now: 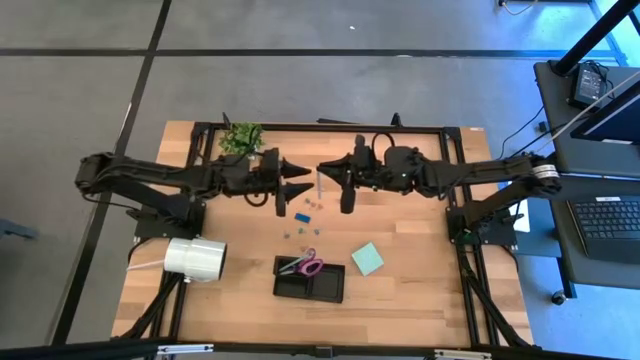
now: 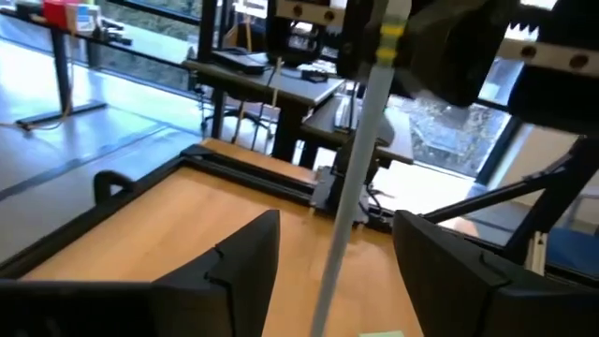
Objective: Pick and place office supplies into organizer
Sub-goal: Put the light blue pencil into the desk organizer
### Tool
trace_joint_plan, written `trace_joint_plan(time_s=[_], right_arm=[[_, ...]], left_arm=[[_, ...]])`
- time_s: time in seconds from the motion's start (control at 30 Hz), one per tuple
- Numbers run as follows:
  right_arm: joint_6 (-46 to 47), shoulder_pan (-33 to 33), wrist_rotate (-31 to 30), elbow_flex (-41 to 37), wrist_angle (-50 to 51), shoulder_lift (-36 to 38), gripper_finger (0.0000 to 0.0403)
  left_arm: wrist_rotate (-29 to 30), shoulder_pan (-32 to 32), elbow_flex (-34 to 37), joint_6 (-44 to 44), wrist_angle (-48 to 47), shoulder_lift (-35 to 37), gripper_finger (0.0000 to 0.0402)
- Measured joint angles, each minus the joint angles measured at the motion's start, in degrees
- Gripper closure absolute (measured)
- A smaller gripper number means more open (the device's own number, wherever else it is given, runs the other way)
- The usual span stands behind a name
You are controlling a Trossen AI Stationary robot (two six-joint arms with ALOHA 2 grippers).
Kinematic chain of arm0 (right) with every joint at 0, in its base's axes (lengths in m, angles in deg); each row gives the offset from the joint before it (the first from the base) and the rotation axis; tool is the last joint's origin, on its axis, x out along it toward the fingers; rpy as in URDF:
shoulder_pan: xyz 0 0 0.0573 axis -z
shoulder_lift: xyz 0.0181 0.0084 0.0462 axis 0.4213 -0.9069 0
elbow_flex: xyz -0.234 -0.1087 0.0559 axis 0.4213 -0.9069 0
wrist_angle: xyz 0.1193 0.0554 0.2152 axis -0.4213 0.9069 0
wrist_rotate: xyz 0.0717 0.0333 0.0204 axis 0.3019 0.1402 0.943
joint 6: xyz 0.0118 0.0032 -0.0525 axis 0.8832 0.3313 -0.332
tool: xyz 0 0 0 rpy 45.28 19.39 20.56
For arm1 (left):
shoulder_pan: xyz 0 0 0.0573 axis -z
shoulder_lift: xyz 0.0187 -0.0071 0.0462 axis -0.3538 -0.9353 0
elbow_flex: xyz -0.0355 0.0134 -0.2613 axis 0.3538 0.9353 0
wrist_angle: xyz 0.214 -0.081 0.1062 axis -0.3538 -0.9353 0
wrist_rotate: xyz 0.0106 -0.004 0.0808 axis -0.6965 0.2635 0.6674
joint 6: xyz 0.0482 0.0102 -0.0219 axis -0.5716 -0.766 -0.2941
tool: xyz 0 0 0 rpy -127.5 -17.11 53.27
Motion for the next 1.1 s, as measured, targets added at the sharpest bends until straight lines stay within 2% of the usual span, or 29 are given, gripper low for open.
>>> trace_joint_plan(time_s=[0.2,0.37,0.73,1.1], right_arm=[[-1.0,0.1,0.4,0.0,-2.3,-1.4,0.0386],[-1.2,0.1,0.4,0.0,-2.6,-1.5,0.0386],[0.2,0.1,0.5,0.0,-3.0,-1.5,0.0385],[0.0,0.1,0.3,0.0,-3.0,-1.5,0.0384]], left_arm=[[-3.3,-1.0,0.0,-0.9,5.8,-2.6,0.0199],[-3.5,-1.8,0.0,-1.3,7.4,-3.6,0.0213],[-3.6,-2.4,0.0,-9.1,9.6,-3.6,0.0290],[-4.1,-2.3,0.0,-9.7,10.4,-3.6,0.0368]])
